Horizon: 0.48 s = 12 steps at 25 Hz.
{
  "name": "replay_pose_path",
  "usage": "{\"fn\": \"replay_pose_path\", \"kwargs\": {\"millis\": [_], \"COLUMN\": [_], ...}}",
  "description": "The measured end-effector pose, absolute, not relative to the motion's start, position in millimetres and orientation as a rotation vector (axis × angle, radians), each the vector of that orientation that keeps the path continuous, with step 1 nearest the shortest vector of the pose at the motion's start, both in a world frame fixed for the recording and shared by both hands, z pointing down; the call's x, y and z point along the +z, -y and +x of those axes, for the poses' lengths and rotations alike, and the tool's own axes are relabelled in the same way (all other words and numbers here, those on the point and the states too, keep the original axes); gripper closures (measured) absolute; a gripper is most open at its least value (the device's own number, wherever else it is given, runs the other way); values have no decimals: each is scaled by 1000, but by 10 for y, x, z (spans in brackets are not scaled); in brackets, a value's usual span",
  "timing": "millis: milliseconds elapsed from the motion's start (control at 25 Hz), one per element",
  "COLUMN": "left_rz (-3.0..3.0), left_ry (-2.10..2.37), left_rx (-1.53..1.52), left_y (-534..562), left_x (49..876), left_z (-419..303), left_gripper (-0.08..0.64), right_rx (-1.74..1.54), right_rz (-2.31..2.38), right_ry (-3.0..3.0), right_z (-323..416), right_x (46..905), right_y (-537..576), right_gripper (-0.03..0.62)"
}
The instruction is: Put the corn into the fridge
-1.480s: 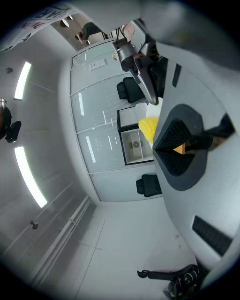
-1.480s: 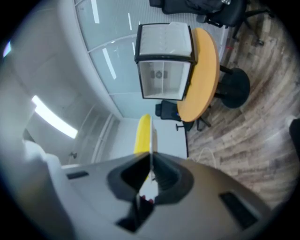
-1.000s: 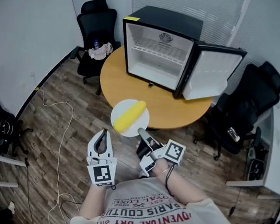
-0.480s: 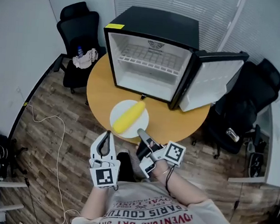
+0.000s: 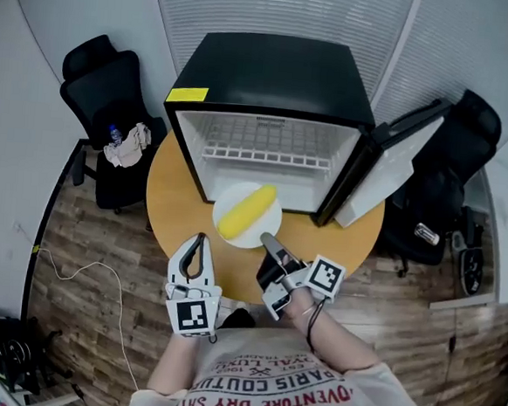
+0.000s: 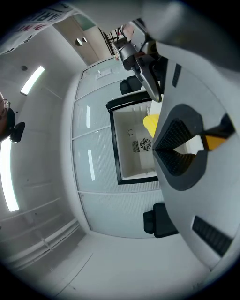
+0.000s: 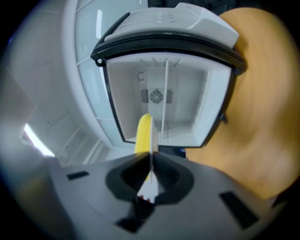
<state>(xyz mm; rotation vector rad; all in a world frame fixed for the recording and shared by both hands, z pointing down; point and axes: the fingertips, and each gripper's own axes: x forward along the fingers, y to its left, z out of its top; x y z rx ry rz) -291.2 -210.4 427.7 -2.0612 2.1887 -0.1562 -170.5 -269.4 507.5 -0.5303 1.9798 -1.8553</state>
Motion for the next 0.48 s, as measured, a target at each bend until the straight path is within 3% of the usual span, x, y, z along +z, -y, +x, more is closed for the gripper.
{"fn": "replay_pose_path", "kwargs": {"millis": [480], "left_rz": [-2284], "left_ry": [-1959], "left_rx": [-121], "left_y": [3093], "left_x": [4275], "left_z": [-3254], "left_gripper": [526], "right_rx": [-1708], "right_rz": [-746], "right_ry": [-1821], "right_z": [-1946], "right_x": [5022], "right_y": [3596], "right_gripper": [551]}}
